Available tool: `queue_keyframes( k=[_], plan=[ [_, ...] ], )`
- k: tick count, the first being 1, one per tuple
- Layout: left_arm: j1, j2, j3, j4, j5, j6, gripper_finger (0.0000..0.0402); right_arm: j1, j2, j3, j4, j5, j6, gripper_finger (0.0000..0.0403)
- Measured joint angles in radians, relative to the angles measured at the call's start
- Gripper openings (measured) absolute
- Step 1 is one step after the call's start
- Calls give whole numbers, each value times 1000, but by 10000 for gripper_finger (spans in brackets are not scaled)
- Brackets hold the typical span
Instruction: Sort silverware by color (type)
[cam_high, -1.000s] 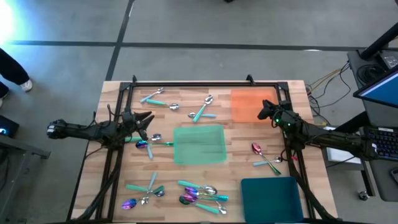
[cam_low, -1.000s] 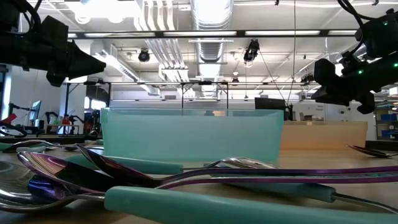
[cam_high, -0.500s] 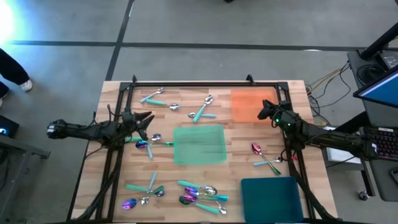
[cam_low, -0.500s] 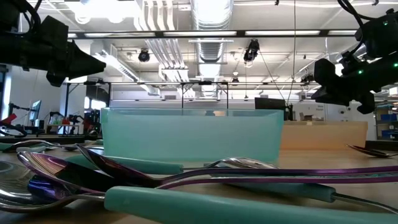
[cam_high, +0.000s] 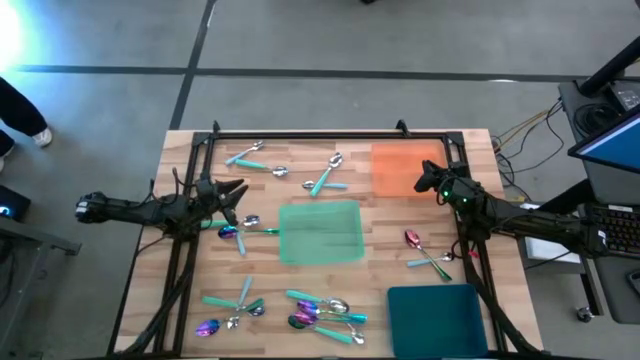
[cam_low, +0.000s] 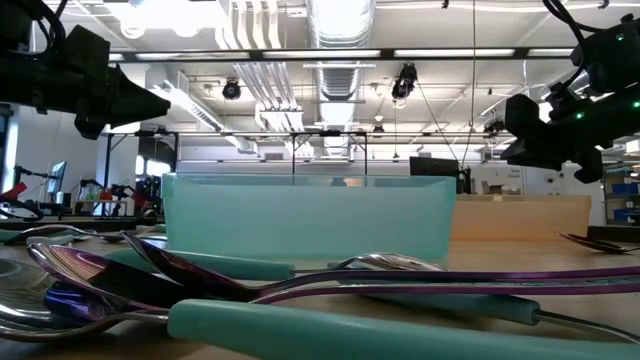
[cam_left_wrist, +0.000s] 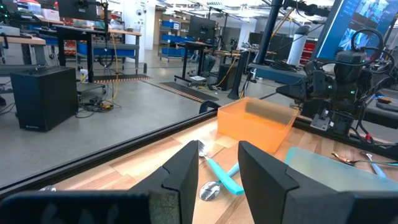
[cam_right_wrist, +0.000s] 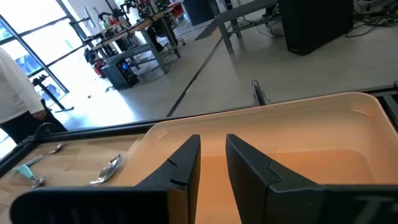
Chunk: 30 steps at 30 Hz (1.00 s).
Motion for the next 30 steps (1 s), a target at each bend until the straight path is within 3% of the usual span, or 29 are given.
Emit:
queue_keyframes(
  k=[27,30],
  plan=[
    [0,0,0,0,0,0,98,0,0,0,12,-3,59,68],
    [0,0,0,0,0,0,98,0,0,7,10,-70,57,68]
  ],
)
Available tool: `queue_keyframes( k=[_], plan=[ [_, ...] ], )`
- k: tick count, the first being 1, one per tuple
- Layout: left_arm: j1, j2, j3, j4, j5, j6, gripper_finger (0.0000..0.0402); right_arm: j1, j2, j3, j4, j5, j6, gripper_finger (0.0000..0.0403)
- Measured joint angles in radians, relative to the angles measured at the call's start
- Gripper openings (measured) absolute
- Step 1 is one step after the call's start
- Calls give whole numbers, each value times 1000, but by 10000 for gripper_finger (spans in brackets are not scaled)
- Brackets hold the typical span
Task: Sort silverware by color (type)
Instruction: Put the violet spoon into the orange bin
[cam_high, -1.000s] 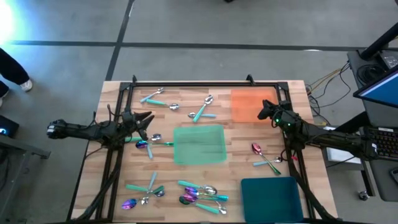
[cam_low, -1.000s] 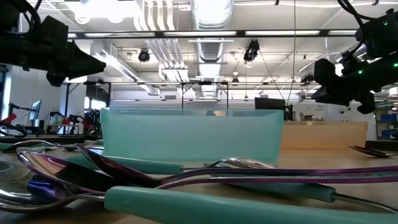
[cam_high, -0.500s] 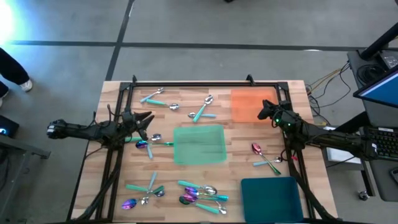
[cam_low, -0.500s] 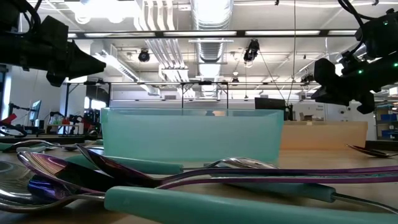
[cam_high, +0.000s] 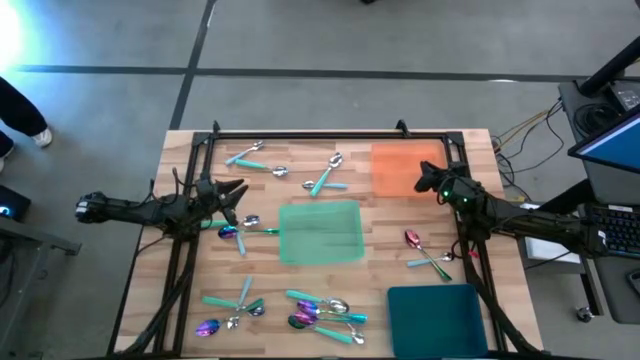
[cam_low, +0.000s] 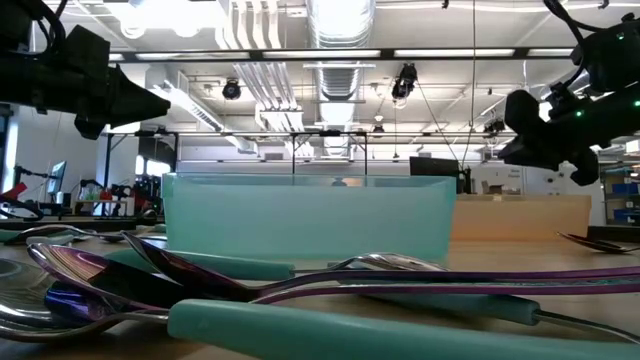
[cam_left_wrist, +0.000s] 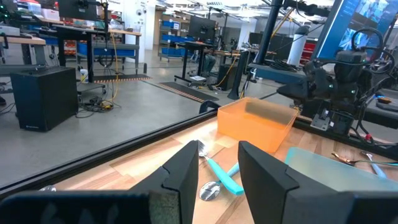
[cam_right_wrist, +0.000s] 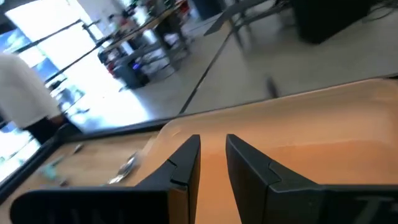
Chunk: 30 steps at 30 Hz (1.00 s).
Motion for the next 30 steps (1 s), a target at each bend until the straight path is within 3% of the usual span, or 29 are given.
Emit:
queue_keyframes(
  k=[3,12,17,26,30],
  plan=[
    [0,0,0,0,0,0,98,0,0,37,32,-55,-23,68],
    [0,0,0,0,0,0,98,0,3,129,38,-85,-173,68],
    [0,0,0,0,0,0,98,0,29,168,16,-157,-134,68],
    [0,0,0,0,0,0,98,1,197,256,-4,-243,-115,68],
    [0,0,0,0,0,0,98,1,283,321,-189,-274,-31,68]
  ],
)
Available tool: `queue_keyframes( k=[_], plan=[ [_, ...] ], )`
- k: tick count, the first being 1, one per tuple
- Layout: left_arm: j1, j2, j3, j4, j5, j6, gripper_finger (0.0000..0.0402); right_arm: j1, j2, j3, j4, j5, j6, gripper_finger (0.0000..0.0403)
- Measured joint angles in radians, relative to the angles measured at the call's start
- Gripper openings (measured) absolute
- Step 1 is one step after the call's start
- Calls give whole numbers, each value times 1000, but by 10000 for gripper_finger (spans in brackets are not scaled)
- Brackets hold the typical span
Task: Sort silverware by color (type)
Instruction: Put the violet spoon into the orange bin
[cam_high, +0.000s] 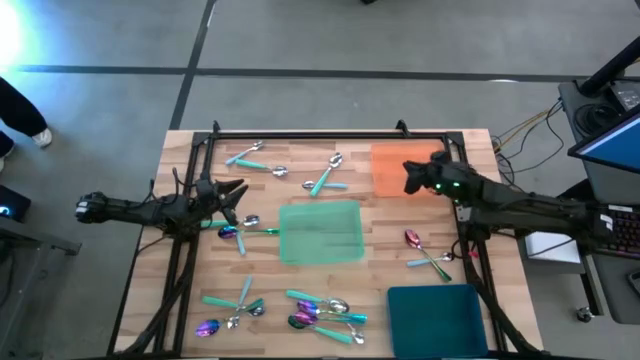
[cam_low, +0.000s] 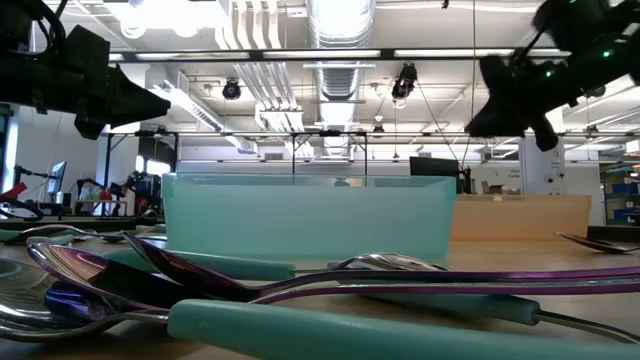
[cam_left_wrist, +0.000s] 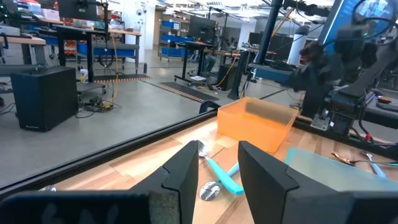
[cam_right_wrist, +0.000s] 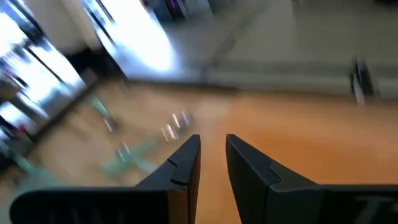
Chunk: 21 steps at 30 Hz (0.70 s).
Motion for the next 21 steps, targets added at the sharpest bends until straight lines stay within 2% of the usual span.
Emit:
queue_keyframes(
  k=[4,10,13,21],
  plan=[
    [0,0,0,0,0,0,98,2,91,60,-189,-82,97,68],
    [0,0,0,0,0,0,98,2,192,149,-338,-206,103,68],
    [0,0,0,0,0,0,98,2,218,202,-409,-225,93,68],
    [0,0,0,0,0,0,98,4,255,301,-736,-296,150,68]
  ],
)
